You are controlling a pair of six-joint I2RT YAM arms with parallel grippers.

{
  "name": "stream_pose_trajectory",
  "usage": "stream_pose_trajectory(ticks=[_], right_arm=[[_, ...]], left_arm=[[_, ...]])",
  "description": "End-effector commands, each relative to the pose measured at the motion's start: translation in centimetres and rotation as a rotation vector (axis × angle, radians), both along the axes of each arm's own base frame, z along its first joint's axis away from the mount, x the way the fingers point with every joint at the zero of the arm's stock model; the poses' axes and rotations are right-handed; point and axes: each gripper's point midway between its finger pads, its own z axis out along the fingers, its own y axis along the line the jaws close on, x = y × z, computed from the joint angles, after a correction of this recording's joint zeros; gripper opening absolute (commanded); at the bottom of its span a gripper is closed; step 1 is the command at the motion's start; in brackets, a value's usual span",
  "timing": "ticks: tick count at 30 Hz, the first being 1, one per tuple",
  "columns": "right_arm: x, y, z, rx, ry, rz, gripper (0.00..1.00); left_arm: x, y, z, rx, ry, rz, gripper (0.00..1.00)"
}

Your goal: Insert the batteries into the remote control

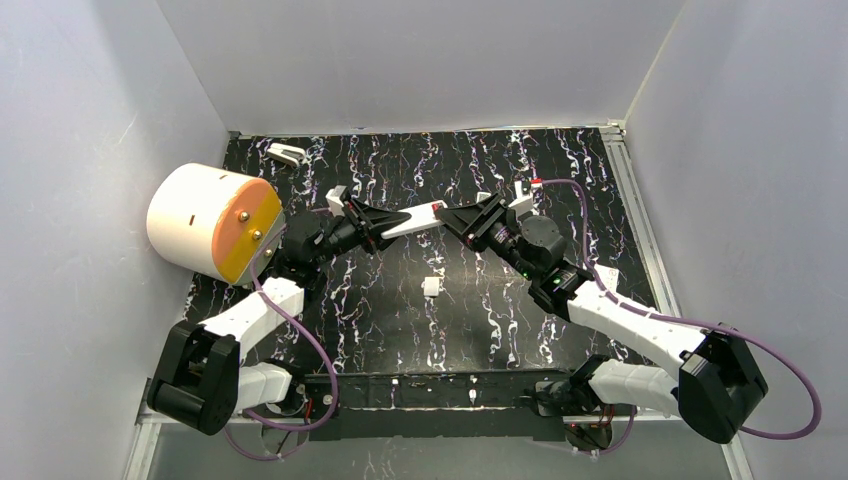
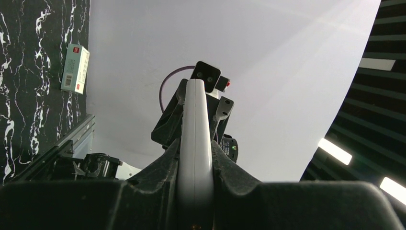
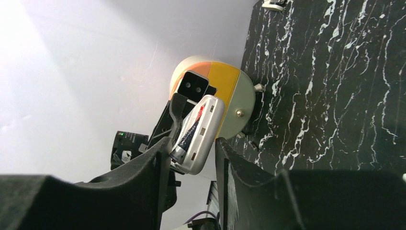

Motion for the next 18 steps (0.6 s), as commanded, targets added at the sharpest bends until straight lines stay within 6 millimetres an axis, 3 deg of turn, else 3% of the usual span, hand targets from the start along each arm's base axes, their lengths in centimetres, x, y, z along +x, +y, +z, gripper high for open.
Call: stream_pose_trajectory(ticks=[1, 8, 12, 13, 16, 18], right_arm=[[0.4, 0.3, 0.8, 0.03, 0.009, -0.007, 0.44], [0.3, 0.5, 1.1, 0.068, 0.031, 0.002, 0.37], [0.3, 0.4, 1.7, 0.077, 0.025, 0.006, 0.37], [0.2, 0.4, 1.9, 0.077, 0.018, 0.008, 0.43], [-0.1, -0.1, 3.0, 0.074, -0.031, 0.005, 0.77], [-0.3, -0.6, 4.4, 0.062, -0.101, 0.013, 0.84]], left_arm=[[-1.5, -0.3, 4.7, -0.034, -0.183, -0.067, 0.0], [-2.0, -0.4, 5.8, -0.018, -0.266, -0.078, 0.0], [-2.1, -0.4, 6.5, -0.002, -0.321, -0.074, 0.0], [-2.1, -0.4, 6.5, 0.007, -0.338, -0.071, 0.0], [-2.1, -0.4, 6.1, 0.075, -0.41, -0.066, 0.0], [-2.2, -0.5, 5.7, 0.12, -0.46, -0.073, 0.0]])
